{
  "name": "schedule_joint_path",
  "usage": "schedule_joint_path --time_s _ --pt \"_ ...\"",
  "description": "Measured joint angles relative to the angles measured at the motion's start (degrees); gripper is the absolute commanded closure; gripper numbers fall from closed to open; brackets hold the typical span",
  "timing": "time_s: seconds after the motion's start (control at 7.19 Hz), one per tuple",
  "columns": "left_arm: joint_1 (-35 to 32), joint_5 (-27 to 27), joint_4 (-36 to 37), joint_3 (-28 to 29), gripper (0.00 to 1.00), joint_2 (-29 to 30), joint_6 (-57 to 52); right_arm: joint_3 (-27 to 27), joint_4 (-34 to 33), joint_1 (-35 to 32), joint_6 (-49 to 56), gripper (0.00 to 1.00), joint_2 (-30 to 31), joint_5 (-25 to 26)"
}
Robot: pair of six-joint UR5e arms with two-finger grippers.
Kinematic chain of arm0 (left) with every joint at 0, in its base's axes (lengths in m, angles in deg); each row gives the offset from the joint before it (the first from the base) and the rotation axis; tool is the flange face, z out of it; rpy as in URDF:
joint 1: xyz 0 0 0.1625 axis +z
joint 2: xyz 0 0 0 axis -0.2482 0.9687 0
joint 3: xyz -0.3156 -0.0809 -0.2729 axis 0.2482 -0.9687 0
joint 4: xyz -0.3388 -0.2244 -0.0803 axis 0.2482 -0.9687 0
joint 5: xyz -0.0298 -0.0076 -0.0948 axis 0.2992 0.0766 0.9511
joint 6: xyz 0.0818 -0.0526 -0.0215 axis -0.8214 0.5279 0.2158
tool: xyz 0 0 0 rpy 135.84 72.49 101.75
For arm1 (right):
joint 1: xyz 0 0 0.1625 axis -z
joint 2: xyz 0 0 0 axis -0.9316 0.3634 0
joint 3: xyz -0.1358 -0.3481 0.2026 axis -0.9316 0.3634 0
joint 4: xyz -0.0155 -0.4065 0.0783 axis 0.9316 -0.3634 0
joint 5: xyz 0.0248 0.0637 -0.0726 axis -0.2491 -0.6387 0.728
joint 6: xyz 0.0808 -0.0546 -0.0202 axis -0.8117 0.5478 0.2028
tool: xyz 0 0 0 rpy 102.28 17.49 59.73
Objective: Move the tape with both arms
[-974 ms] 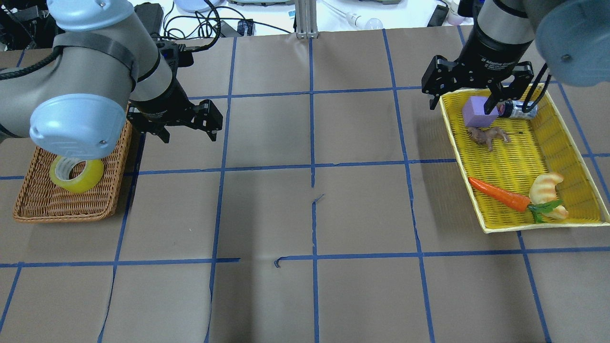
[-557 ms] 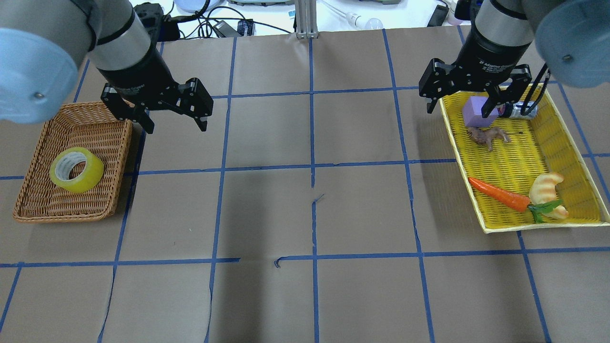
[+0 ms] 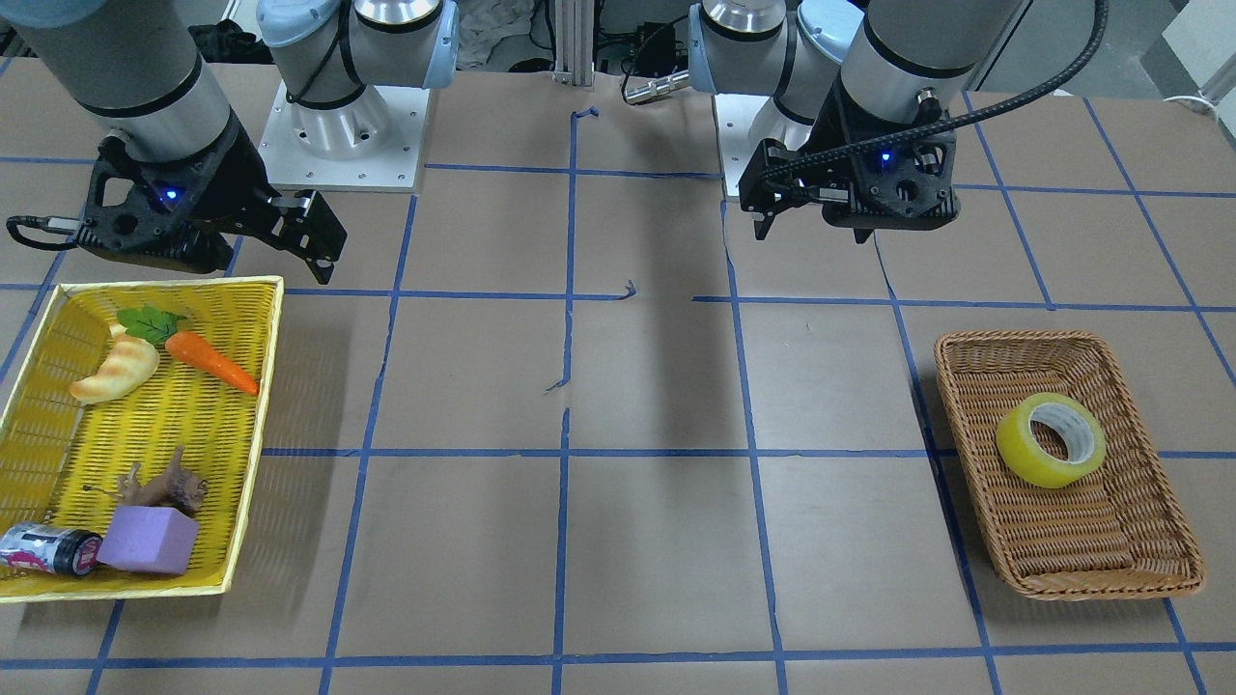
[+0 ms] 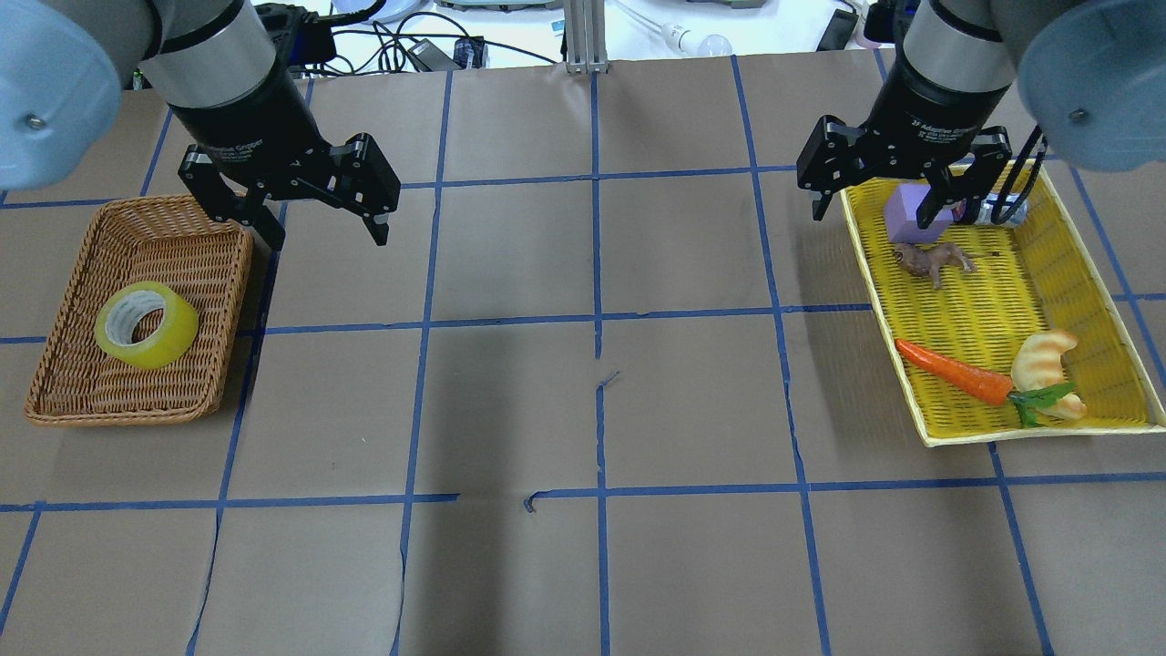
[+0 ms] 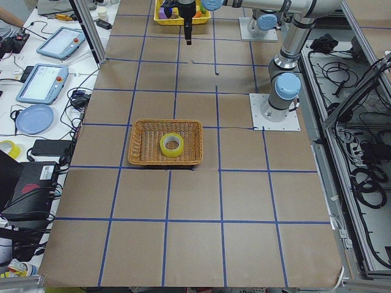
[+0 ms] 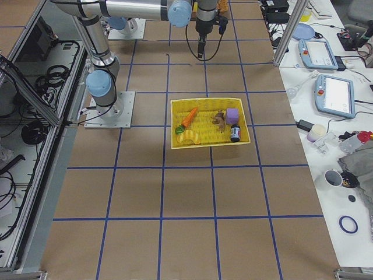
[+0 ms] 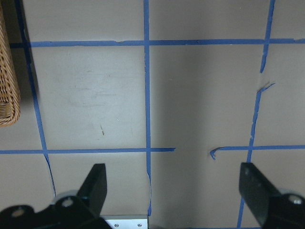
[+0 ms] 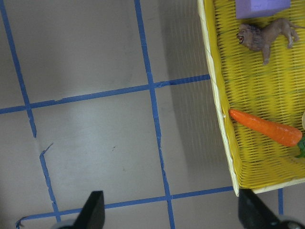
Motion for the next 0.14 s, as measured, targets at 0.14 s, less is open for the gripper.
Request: schedule_joint_path --time_s 0.14 --pt "0.07 -0.16 0.02 0.00 0.00 0.16 -0.04 -0.02 0.00 0.00 0.00 0.00 -0.03 0.00"
